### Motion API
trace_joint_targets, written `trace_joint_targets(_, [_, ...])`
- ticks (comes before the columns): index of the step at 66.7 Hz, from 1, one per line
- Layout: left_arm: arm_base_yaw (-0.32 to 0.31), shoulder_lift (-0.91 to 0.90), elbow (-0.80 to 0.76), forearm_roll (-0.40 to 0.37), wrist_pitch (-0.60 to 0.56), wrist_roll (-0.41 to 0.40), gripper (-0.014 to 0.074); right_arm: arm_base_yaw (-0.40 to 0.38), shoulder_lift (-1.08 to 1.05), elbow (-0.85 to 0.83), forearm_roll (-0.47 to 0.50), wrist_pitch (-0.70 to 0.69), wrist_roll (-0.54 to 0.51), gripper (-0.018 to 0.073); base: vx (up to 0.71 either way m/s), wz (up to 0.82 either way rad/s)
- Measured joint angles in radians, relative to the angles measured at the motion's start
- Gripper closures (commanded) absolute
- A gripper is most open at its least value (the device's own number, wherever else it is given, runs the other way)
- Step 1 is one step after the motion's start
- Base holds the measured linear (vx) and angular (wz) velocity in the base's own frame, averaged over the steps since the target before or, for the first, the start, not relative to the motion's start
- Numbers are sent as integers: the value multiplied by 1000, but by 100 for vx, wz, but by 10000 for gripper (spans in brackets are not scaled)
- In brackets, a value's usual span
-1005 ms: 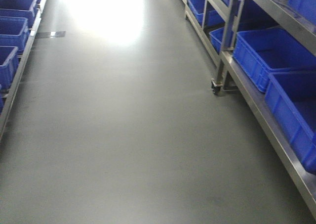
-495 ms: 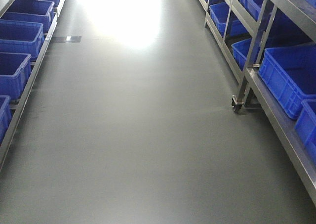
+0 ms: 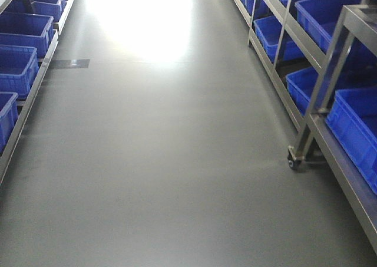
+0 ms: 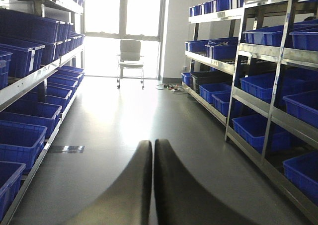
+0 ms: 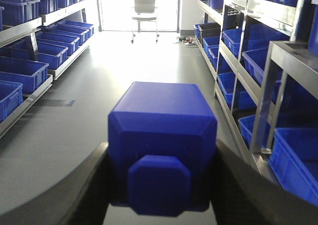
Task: Pour parts from conveyor to right shelf
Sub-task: 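Turn into the aisle between shelves of blue bins, then drive up to the shelf and face the empty blue bin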
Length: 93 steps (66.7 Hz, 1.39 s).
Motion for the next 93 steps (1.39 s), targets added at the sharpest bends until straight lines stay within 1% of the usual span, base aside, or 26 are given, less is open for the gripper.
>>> trace_joint_targets(40, [0,0,0,0,0,0,603,0,0,0,0,0,0,564,61,9])
trace_joint_targets(93, [0,0,0,0,0,0,603,0,0,0,0,0,0,564,66,-3])
